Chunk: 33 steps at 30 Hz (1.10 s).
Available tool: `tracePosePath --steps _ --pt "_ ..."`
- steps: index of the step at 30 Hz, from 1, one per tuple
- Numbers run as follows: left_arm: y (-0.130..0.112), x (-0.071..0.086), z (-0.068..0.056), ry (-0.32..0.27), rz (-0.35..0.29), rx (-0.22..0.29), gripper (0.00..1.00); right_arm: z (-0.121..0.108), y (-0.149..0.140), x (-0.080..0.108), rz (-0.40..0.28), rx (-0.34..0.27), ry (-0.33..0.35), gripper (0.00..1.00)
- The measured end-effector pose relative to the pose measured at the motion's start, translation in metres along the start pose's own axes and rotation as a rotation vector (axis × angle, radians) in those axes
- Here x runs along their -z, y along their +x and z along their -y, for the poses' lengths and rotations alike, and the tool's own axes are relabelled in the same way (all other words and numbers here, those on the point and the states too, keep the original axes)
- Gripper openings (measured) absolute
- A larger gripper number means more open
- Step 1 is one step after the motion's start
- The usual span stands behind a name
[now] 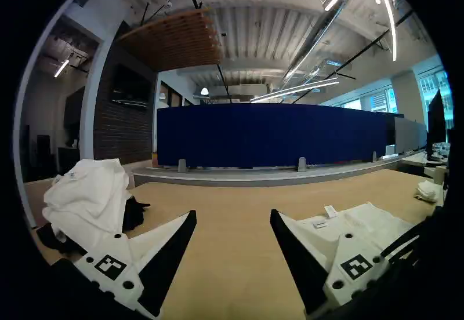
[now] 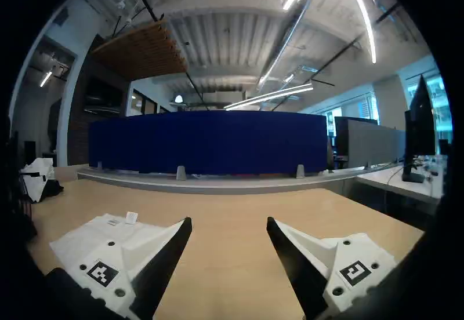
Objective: Fold towel
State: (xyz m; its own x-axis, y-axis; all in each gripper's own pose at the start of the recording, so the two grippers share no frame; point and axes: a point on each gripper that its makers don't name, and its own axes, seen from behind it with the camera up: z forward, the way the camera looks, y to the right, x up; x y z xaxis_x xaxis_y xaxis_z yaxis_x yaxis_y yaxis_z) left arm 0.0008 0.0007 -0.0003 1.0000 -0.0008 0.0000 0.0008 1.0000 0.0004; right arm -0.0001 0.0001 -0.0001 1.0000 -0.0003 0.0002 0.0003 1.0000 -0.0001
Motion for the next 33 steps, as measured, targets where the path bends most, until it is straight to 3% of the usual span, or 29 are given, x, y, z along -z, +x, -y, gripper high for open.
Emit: tracePosePath --steps 33 --pt "0.0000 0.0017 -0.0004 0.000 0.000 -0.001 0.94 -0.0003 -0.0001 0.0003 0.001 0.001 0.000 1.00"
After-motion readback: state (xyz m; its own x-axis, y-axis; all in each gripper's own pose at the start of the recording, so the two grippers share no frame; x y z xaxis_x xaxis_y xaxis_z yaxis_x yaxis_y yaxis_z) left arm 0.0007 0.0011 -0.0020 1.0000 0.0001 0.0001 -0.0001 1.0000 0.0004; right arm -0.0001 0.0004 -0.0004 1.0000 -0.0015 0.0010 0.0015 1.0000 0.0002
